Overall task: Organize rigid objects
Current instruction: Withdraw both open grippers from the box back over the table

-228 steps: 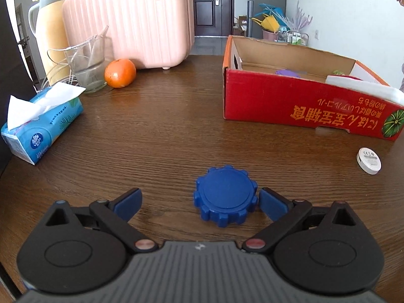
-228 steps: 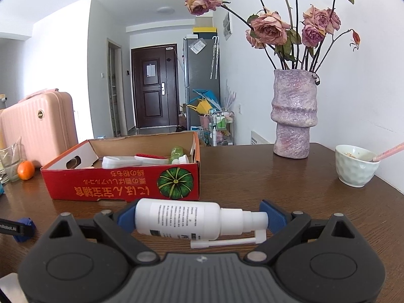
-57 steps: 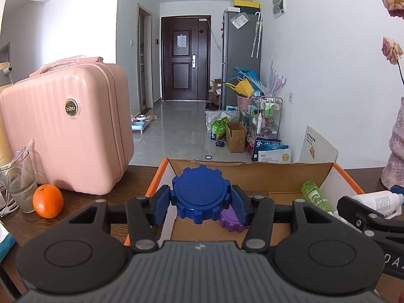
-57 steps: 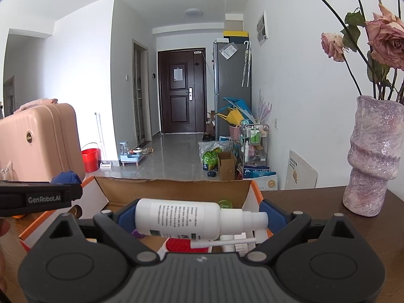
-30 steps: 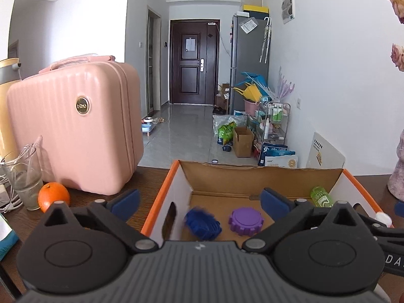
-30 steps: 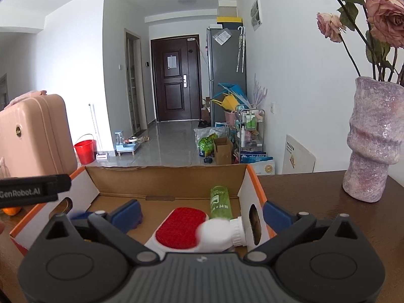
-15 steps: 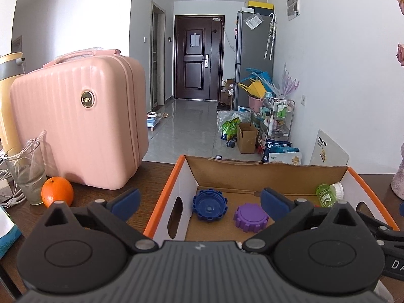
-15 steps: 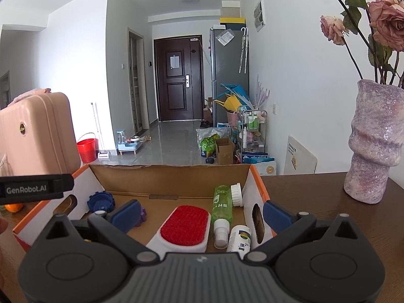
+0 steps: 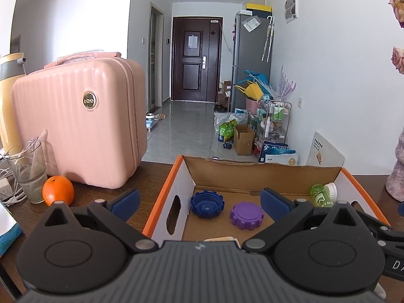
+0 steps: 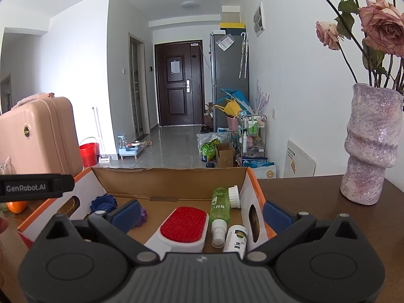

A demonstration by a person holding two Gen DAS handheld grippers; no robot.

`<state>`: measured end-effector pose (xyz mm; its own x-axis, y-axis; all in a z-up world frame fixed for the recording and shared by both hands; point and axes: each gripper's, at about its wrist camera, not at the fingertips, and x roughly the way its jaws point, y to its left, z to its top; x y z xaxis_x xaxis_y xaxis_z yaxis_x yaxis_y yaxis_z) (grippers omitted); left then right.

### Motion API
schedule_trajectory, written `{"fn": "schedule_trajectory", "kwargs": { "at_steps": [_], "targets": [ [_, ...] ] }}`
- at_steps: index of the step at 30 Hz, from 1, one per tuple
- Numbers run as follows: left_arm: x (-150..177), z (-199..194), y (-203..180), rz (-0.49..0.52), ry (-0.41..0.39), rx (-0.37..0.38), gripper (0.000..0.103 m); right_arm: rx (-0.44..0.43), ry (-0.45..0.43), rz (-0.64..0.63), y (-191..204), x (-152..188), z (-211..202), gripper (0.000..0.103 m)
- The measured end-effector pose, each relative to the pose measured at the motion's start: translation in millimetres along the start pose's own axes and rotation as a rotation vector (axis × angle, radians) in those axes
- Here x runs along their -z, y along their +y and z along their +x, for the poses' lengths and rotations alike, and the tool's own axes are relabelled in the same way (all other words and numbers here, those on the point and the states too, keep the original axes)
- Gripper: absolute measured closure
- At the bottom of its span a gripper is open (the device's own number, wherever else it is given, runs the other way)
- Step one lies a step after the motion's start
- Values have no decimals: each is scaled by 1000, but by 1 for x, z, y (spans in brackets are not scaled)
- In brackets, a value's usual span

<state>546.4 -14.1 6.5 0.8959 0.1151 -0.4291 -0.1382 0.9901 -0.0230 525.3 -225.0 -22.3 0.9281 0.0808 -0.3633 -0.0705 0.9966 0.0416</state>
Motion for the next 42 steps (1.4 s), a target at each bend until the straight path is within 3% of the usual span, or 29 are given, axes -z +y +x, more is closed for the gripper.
{"fn": "schedule_trajectory", "kwargs": {
  "at_steps": [18,42],
  "targets": [
    [13,-53,16,-5,-30,4,0,-1,-77,-19,4,10,-60,0],
    [65,-147,50,-11,2,-11,0,-9,-67,-31,4,61,-159,0]
  ]
}}
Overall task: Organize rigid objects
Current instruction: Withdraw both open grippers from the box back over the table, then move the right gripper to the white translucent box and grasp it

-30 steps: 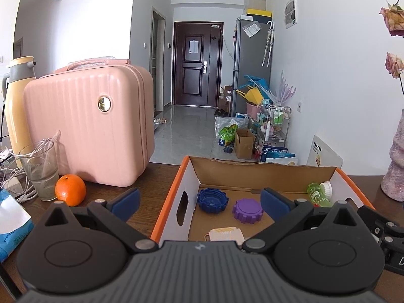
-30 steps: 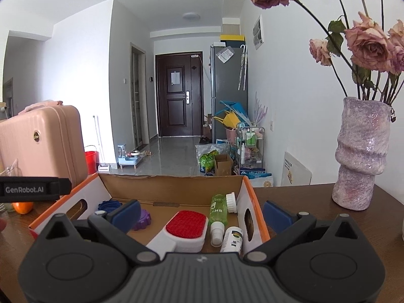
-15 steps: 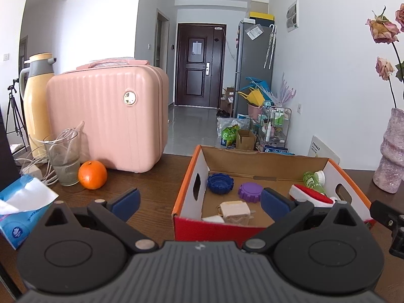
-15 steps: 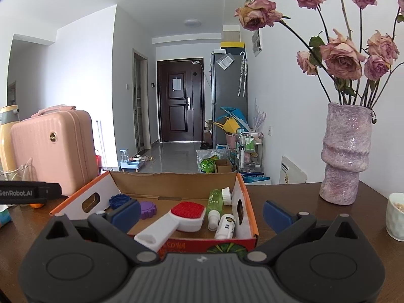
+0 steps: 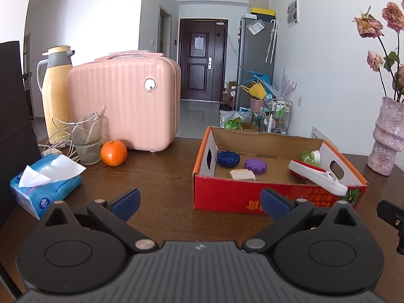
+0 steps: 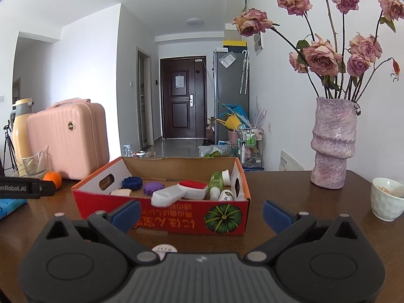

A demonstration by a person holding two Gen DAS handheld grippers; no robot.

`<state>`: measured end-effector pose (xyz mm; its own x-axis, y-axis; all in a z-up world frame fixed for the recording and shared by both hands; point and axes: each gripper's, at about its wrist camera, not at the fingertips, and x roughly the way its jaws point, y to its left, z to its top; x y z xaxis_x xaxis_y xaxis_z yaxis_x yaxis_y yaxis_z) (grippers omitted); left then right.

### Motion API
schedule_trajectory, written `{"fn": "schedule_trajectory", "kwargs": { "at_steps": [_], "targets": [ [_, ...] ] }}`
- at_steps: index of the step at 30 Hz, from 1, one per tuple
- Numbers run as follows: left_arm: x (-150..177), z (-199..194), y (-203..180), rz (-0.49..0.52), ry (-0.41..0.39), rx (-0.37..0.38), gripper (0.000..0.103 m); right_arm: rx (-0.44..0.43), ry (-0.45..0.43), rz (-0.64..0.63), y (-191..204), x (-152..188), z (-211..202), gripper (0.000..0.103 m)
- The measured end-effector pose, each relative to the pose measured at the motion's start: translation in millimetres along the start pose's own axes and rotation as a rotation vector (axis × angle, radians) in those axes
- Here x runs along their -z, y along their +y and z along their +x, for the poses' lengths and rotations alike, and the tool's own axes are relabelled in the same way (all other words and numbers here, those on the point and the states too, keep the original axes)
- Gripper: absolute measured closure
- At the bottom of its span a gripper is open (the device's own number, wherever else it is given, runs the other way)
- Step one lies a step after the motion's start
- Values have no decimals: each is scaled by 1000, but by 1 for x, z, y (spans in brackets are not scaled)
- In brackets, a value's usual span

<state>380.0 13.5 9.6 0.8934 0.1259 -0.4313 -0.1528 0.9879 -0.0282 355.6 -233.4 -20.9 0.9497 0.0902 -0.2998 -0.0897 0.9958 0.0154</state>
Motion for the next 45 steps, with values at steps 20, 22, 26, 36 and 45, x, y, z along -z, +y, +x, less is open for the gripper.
{"fn": "schedule_trajectory", "kwargs": {
  "at_steps": [20,22,26,36,45],
  "targets": [
    [44,-58,16,37,56,54,0,-29,27,-17,16,36,-58,0],
    [48,-60,18,41,65,57,0,-30,29,-14,16,39,-62,0],
    [57,-68,20,56,78,55,0,-29,39,-4,17,45,-70,0],
    [81,-82,28,90,126,70,0,-43,63,-29,29,59,-85,0],
    [85,-82,33,91,147,79,0,-63,79,-42,36,61,-92,0]
  ]
}}
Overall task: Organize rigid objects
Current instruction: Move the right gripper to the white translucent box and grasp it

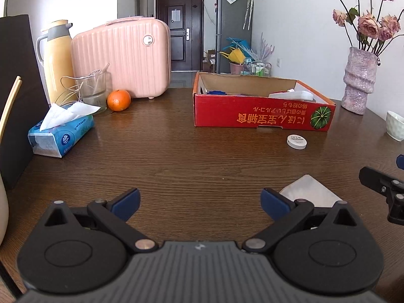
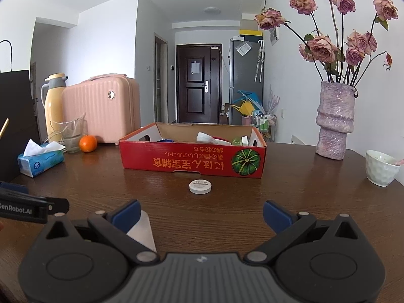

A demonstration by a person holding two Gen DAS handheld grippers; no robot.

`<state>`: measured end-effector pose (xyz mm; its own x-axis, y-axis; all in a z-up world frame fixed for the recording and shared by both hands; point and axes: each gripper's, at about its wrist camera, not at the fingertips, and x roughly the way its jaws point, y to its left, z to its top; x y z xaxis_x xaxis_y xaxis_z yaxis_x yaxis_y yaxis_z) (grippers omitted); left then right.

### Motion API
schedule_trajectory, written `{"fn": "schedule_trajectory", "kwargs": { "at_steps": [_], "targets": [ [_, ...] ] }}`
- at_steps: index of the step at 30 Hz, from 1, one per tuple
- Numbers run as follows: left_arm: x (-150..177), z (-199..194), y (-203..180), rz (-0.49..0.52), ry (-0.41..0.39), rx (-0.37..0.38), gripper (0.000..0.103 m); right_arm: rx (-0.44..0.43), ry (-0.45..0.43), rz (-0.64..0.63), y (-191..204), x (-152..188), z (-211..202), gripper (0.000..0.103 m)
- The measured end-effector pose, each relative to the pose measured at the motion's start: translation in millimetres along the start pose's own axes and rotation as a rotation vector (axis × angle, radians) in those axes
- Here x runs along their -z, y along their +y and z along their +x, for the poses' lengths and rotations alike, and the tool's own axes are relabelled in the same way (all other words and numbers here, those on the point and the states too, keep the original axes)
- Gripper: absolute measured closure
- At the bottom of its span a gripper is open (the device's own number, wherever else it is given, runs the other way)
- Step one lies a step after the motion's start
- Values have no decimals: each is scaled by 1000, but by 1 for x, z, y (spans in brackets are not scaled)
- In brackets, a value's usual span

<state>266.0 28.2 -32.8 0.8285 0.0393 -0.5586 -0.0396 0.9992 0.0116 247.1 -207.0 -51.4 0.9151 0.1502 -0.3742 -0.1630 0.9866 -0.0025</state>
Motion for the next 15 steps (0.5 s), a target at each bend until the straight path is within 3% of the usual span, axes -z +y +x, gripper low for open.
{"fn": "schedule_trajectory", "kwargs": {
  "at_steps": [6,15],
  "targets": [
    [-1,1,3,11,16,5,0,-96,96,-25,13,-6,3,0],
    [3,0,16,14,30,22,0,-142,217,-145,51,-9,21,0]
  ]
}}
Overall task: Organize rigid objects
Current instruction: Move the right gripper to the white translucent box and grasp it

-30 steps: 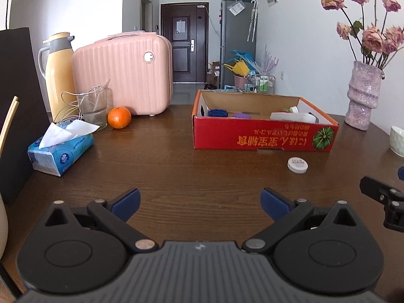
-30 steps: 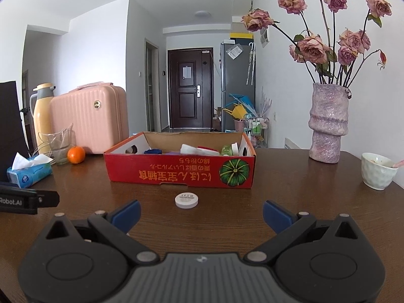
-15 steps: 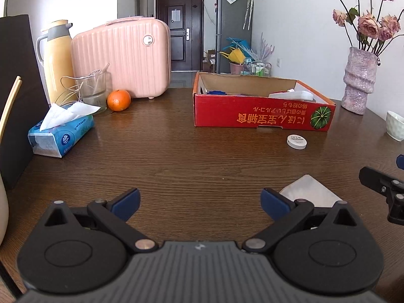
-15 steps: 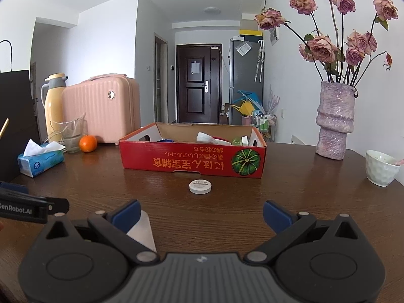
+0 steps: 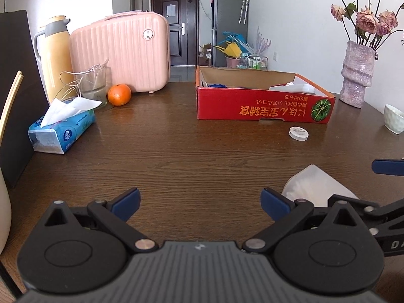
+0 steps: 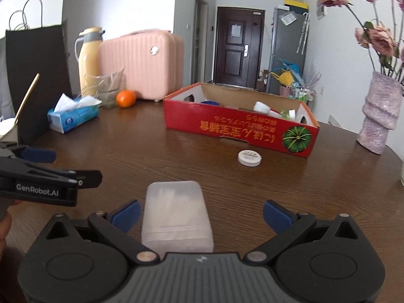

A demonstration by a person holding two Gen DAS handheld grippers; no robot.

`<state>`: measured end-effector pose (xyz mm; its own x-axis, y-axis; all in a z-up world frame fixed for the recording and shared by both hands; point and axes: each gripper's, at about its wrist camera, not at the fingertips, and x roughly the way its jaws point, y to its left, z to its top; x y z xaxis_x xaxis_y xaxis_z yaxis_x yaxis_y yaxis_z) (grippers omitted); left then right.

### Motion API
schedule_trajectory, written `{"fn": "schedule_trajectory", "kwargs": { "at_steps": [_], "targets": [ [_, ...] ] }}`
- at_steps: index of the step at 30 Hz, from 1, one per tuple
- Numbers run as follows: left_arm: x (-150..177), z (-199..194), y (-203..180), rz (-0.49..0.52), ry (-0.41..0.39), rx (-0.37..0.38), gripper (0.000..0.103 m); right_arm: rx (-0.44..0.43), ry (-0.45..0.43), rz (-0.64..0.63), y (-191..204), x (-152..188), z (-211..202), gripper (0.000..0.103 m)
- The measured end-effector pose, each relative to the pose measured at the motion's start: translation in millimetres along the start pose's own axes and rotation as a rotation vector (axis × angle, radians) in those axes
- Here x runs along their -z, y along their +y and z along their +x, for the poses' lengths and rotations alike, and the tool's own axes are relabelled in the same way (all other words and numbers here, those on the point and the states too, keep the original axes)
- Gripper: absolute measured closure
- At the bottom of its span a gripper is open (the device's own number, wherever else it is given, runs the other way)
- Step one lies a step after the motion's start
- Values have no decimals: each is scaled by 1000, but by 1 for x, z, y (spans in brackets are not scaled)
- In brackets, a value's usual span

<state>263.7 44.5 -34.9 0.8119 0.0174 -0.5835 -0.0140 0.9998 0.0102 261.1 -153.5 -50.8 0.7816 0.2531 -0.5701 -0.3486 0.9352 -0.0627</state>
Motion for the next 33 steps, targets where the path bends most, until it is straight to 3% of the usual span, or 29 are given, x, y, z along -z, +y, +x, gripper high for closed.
{"fn": "schedule_trajectory", "kwargs": {
  "at_steps": [17,26,29,33],
  "targets": [
    [4,-1,23,-7,26,-3,0,42,123,-92,28,-9,29,0],
    [5,-1,25,-13,36,7,0,29,154,-50,27,-11,42,0],
    [5,0,25,-13,38,9,0,12,169,-41,25,-10,46,8],
    [5,0,25,-13,38,9,0,1,199,-26,23,-8,54,25]
  ]
}}
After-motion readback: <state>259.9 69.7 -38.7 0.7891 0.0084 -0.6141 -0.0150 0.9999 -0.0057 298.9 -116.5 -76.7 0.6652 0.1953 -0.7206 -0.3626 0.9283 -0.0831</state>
